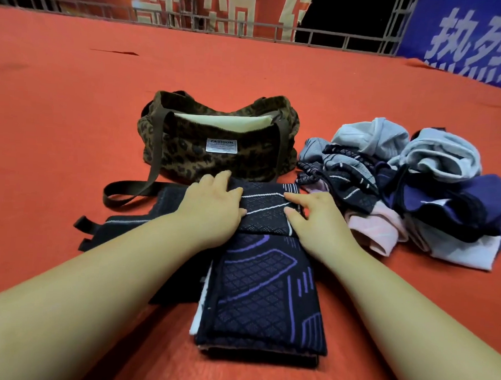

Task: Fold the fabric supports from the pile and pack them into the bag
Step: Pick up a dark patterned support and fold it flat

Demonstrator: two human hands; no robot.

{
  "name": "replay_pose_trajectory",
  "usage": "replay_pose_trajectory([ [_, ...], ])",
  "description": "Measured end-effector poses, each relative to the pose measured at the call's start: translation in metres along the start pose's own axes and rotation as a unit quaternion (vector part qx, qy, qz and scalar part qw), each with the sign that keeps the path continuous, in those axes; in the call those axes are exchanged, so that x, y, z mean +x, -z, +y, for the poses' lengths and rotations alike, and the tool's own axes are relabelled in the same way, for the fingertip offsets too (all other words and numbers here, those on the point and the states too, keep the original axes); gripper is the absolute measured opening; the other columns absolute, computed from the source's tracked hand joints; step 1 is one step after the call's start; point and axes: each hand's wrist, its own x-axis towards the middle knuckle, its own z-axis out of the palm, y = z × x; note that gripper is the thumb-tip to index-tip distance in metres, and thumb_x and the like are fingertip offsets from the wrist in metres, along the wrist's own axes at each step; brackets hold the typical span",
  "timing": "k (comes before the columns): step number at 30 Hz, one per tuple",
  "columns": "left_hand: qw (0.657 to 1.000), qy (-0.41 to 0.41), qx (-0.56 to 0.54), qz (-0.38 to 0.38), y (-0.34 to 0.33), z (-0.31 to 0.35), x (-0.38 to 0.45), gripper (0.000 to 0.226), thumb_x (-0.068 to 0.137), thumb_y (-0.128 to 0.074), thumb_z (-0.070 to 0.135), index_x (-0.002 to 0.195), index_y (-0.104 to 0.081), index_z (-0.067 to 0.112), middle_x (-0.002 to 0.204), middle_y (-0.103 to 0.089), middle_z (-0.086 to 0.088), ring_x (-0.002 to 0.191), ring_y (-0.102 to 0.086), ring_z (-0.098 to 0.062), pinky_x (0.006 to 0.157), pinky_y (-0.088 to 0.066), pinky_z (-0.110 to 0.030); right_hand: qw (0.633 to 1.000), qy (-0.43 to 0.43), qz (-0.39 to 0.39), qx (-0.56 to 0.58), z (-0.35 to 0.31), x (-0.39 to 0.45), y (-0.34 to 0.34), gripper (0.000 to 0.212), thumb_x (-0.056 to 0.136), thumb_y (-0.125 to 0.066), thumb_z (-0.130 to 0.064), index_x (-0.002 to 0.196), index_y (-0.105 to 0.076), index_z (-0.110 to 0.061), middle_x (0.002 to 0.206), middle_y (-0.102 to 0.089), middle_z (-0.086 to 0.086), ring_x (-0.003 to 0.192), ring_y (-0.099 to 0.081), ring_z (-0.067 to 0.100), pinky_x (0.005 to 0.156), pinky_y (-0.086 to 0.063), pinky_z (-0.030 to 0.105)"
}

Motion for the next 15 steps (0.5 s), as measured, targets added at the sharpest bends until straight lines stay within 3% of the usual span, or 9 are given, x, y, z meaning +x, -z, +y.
replay_pose_trajectory([
  [3, 0.996, -0.051, 0.072, -0.005, 0.001, -0.002, 0.006, 0.052, 0.101, -0.027, 0.043, 0.146, -0.028, 0.017, 0.160, -0.001, -0.007, 0.143, -0.014, -0.028, 0.109, -0.022, -0.039, 0.995, 0.026, -0.028, -0.090, 0.002, 0.002, 0.007, 0.039, 0.095, -0.050, -0.034, 0.134, -0.052, -0.028, 0.149, -0.035, 0.000, 0.136, -0.027, 0.024, 0.112, -0.022, 0.034],
  [6, 0.993, -0.051, 0.034, -0.099, 0.003, -0.005, 0.012, 0.053, 0.103, -0.020, 0.041, 0.150, -0.018, 0.016, 0.160, -0.005, -0.003, 0.145, -0.011, -0.025, 0.112, -0.018, -0.041, 0.987, 0.040, -0.107, -0.117, 0.005, 0.006, 0.009, 0.044, 0.098, -0.041, -0.039, 0.141, -0.042, -0.030, 0.157, -0.018, -0.003, 0.144, -0.017, 0.020, 0.115, -0.020, 0.044],
  [8, 0.989, -0.046, 0.040, -0.132, 0.006, -0.003, 0.013, 0.053, 0.103, -0.019, 0.041, 0.150, -0.016, 0.016, 0.160, -0.006, -0.003, 0.146, -0.011, -0.026, 0.114, -0.017, -0.042, 0.986, 0.042, -0.127, -0.100, 0.006, 0.004, 0.012, 0.046, 0.098, -0.039, -0.040, 0.143, -0.038, -0.030, 0.158, -0.014, -0.003, 0.145, -0.014, 0.016, 0.117, -0.017, 0.042],
  [10, 0.988, -0.047, 0.076, -0.124, 0.012, 0.001, 0.010, 0.049, 0.103, -0.024, 0.038, 0.146, -0.026, 0.014, 0.157, -0.017, -0.006, 0.143, -0.017, -0.028, 0.112, -0.019, -0.043, 0.990, 0.055, -0.114, -0.059, 0.004, -0.005, 0.018, 0.046, 0.098, -0.044, -0.035, 0.142, -0.040, -0.025, 0.156, -0.021, -0.002, 0.144, -0.018, 0.013, 0.116, -0.013, 0.027],
  [12, 0.988, -0.050, 0.112, -0.094, 0.018, 0.010, 0.007, 0.041, 0.100, -0.034, 0.030, 0.137, -0.040, 0.014, 0.146, -0.036, -0.007, 0.135, -0.029, -0.029, 0.106, -0.025, -0.042, 0.996, 0.068, -0.062, -0.019, 0.004, -0.019, 0.026, 0.041, 0.096, -0.051, -0.029, 0.136, -0.050, -0.019, 0.147, -0.041, -0.001, 0.136, -0.035, 0.012, 0.106, -0.020, 0.016],
  [15, 0.994, -0.095, 0.050, -0.016, 0.031, 0.047, -0.004, 0.040, 0.093, -0.041, 0.021, 0.131, -0.048, 0.014, 0.135, -0.047, -0.006, 0.125, -0.041, -0.027, 0.102, -0.035, -0.037, 0.996, 0.083, 0.033, 0.005, 0.013, -0.046, 0.037, 0.034, 0.089, -0.051, -0.032, 0.116, -0.065, -0.017, 0.120, -0.063, -0.003, 0.114, -0.053, 0.014, 0.096, -0.033, 0.021],
])
